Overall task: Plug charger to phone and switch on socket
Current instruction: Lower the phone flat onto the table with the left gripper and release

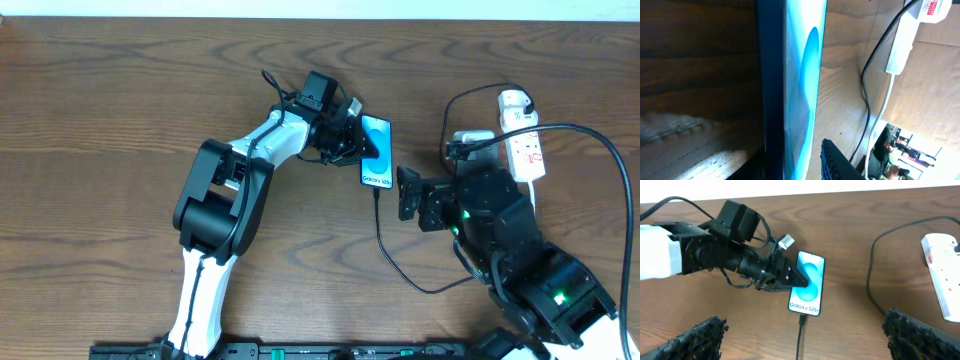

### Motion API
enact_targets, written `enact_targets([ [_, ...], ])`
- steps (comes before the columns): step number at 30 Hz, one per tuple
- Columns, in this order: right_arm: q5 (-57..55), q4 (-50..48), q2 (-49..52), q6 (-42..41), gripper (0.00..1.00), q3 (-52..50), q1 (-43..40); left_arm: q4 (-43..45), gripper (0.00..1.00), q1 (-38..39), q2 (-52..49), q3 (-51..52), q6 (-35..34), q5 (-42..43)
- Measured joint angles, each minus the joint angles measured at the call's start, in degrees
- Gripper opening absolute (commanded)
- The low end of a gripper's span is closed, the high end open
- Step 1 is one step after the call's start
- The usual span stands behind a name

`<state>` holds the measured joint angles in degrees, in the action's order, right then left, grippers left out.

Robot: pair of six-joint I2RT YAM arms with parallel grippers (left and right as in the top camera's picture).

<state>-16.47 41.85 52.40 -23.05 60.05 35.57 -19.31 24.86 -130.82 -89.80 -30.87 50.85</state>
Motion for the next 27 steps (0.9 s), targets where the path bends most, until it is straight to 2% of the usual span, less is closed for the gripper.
enact_targets([
  [4, 0.02, 0.17, 0.22, 0.00, 0.99, 0.00, 0.00, 0.00, 0.38, 0.00, 0.00, 0.00, -0.13, 0.00],
  [9, 0.02, 0.22, 0.22, 0.00, 0.99, 0.00, 0.00, -0.02, 0.42, 0.00, 0.00, 0.00, -0.28, 0.00],
  [16, 0.02, 0.42, 0.22, 0.00, 0.99, 0.00, 0.00, -0.13, 0.61, 0.00, 0.00, 0.00, -0.42, 0.00],
  [18, 0.02, 0.59, 0.22, 0.00, 0.99, 0.00, 0.00, -0.17, 0.71, 0.00, 0.00, 0.00, -0.37, 0.11],
  [22, 0.00, 0.90, 0.22, 0.00, 0.99, 0.00, 0.00, 0.04, 0.75, 0.00, 0.31, -0.02, -0.39, 0.94],
  [24, 0.00, 1.38, 0.22, 0.00, 0.99, 0.00, 0.00, 0.07, 0.84, 0.00, 0.33, -0.02, -0.33, 1.18],
  [27, 0.02, 2.82, 0.35, 0.00, 0.99, 0.00, 0.00, 0.20, 0.90, 0.00, 0.50, -0.02, -0.39, 1.79],
])
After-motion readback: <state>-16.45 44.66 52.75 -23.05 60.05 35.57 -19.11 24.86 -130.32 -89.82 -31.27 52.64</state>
